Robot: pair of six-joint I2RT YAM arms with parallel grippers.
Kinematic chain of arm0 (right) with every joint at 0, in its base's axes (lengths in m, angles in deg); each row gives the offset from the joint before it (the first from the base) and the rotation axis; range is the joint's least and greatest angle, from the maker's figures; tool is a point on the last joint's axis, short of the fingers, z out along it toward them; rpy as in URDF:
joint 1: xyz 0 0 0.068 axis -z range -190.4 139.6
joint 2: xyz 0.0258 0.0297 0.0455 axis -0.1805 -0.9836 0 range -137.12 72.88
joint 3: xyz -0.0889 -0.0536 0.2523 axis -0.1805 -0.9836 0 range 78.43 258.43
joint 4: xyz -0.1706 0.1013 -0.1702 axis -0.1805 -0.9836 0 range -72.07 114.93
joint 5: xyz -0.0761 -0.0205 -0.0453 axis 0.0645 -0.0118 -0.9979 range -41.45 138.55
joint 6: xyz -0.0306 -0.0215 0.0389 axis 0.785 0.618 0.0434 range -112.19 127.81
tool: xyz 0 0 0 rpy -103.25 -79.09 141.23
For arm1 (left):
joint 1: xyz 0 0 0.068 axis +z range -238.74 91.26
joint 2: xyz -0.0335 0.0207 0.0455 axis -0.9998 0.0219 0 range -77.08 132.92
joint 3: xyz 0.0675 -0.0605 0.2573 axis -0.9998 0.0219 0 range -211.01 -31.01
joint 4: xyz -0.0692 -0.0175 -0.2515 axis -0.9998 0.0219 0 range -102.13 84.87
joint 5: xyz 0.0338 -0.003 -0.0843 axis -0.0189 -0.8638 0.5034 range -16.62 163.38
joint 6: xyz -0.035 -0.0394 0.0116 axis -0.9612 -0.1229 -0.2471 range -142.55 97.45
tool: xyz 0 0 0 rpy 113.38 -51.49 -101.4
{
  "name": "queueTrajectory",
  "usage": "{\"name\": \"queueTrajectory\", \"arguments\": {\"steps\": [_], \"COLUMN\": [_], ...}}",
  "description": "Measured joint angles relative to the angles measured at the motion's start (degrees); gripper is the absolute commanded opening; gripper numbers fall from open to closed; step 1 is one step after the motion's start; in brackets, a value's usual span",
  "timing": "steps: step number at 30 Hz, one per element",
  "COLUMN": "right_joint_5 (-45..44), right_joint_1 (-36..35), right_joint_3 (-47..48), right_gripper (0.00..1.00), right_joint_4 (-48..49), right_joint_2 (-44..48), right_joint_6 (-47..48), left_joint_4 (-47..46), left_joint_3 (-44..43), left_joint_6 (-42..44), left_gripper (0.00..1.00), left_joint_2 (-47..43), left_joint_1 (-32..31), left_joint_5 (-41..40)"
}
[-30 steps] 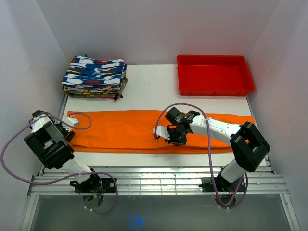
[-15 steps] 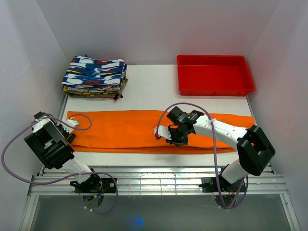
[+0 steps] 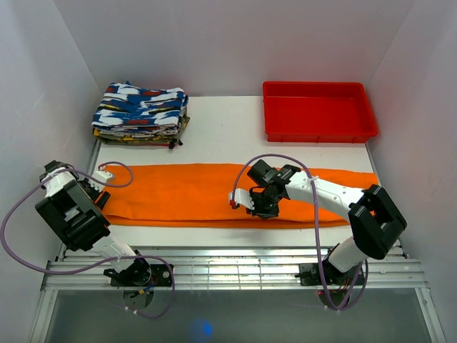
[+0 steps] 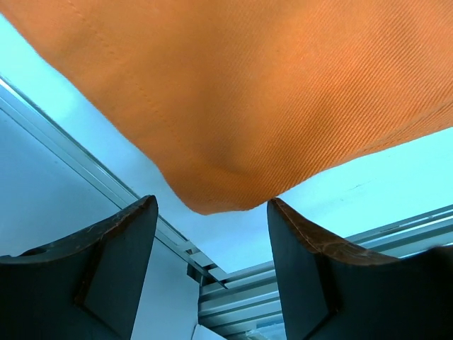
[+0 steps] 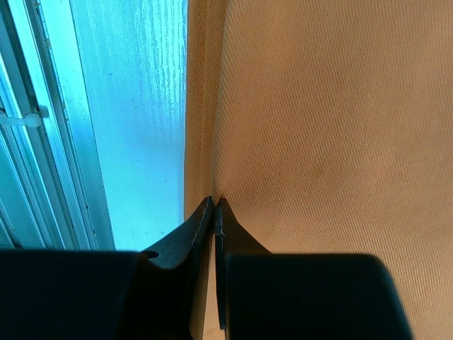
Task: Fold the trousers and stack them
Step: Fold the trousers
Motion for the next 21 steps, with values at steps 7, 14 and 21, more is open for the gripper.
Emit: {"name": "queueTrajectory", "arguments": {"steps": [7,14,21], "right_joint_5": [0.2,0.5,1.1], "right_joint_1": [0.0,0.0,0.0], "right_joint_3": [0.1,0.1,0.1], "right_gripper": [0.08,0.08,0.08], "right_joint_4": [0.0,-0.3,-1.0], "right_joint_2": [-1.2,-1.2,-0.9], "right_joint_6": [0.1,0.4,2.0], "left_joint_4": [0.6,-2.0,-3.9], "left_joint_3": [-0.7,1.7,2.2], "left_joint_6": [-1.6,-2.6,-5.6], "left_gripper": [0.74,0.75,0.77], "left_joint_2": [0.1,0.7,3.0], "left_joint_1": [0.0,0.0,0.0], "left_joint_5": [1.3,0.8,-0.9]}}
